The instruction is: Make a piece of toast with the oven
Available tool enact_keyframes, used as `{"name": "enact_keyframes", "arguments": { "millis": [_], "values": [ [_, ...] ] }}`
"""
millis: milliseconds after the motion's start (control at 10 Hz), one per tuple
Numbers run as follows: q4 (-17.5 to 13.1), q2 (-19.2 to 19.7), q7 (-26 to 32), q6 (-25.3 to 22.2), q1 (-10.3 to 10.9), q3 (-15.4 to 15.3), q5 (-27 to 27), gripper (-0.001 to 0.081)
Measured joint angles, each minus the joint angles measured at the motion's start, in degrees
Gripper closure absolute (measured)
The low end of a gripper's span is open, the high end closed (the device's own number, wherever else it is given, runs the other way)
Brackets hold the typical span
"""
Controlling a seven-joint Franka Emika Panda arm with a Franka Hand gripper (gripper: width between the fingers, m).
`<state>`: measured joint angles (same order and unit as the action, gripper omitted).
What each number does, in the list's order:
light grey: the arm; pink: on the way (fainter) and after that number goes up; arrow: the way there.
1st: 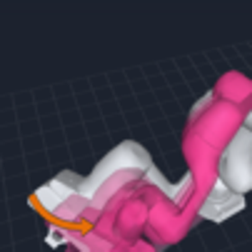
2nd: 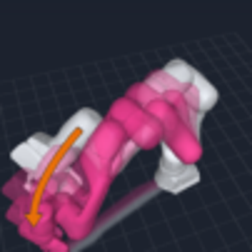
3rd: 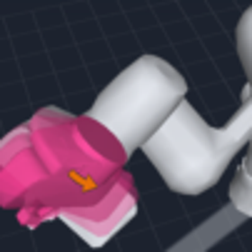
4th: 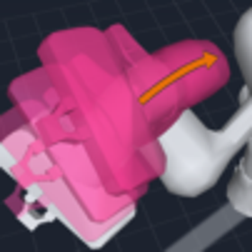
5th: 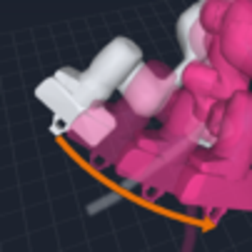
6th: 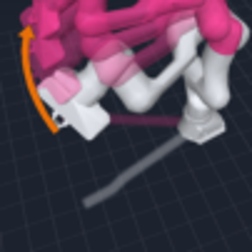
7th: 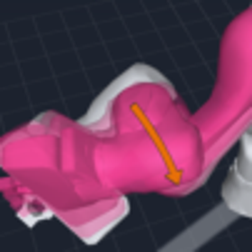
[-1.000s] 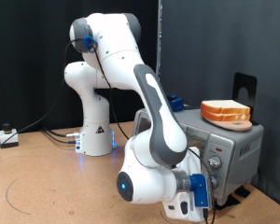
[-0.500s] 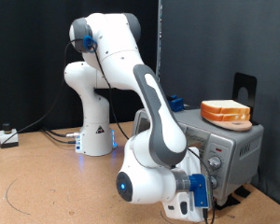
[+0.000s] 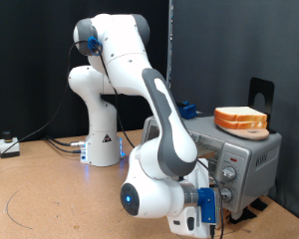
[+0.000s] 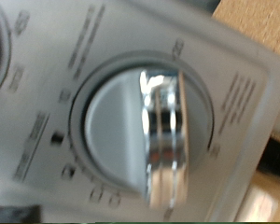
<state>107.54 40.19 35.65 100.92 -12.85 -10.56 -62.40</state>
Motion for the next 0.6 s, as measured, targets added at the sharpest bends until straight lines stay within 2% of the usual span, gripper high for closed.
{"name": "enact_keyframes", "arguments": {
  "millis": [100,200,300,400,600],
  "values": [
    [0.0,-0.1,-0.3,-0.8,-0.4,0.4,0.3,0.0129],
    [0.0,-0.6,-0.9,-1.0,-0.9,1.0,0.4,0.0129],
    [-0.1,-1.6,-2.0,-1.4,-1.5,1.7,0.4,0.0024],
    [-0.5,-2.3,-3.9,-2.4,-2.2,2.3,0.8,0.0024],
    [-2.8,-3.0,-8.9,-7.3,-3.5,4.1,4.1,0.0001]
  ]
}}
